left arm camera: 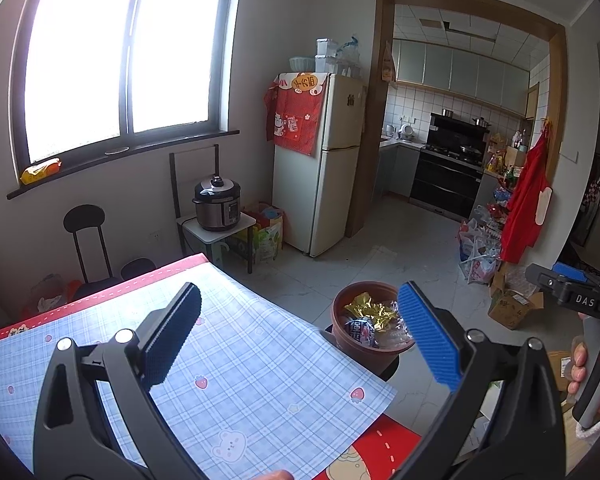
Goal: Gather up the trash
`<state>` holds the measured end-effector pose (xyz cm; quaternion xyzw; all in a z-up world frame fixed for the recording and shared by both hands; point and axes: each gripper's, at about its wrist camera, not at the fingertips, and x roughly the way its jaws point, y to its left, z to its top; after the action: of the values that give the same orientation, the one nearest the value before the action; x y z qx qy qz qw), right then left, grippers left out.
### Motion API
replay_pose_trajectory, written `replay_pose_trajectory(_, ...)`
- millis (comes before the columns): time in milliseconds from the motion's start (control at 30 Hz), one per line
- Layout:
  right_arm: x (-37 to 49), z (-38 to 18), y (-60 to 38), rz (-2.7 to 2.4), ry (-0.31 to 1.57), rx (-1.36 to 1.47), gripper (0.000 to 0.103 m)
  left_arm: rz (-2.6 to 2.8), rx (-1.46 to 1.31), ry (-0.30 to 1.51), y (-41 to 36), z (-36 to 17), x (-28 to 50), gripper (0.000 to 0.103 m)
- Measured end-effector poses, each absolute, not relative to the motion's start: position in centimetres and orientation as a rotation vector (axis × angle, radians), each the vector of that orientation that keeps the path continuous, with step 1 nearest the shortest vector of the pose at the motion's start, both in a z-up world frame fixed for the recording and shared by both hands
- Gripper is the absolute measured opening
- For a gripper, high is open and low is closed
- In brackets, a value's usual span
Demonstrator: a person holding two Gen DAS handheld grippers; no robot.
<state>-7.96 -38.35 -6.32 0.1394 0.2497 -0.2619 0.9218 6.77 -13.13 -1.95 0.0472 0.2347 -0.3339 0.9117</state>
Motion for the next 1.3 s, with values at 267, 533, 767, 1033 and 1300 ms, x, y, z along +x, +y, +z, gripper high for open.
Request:
replay_pose_trajectory(267,-8.0,-6.3,-38.3,-0.536,0.511,0.287,0.097,-0.681,0.099,0.49,-13.2,-2.3,7.0,0.097)
replay_pose_trajectory(533,-7.4,-6.0,-38.7,-0.534,0.516,0.283,0.097,-0.676,0.097,0.493,-13.3,-2.2,7.4,0.097)
replay_pose_trajectory(767,-7.0,-5.8,-38.8,-0.534,0.514,0.273,0.097,-0.649,0.113,0.485,-13.2,-2.2,7.6,0.097)
replay_pose_trajectory(1033,-6.5,-5.8,-38.6,-0.526,0.521,0.264,0.097,-0.637,0.112,0.483,-13.1,-2.4,7.8,0.097)
replay_pose_trajectory(1300,-5.8,-5.7,-38.8,-0.52,0.528,0.25,0.097,-0.617,0.104,0.48,-12.9,-2.3,8.1,0.097)
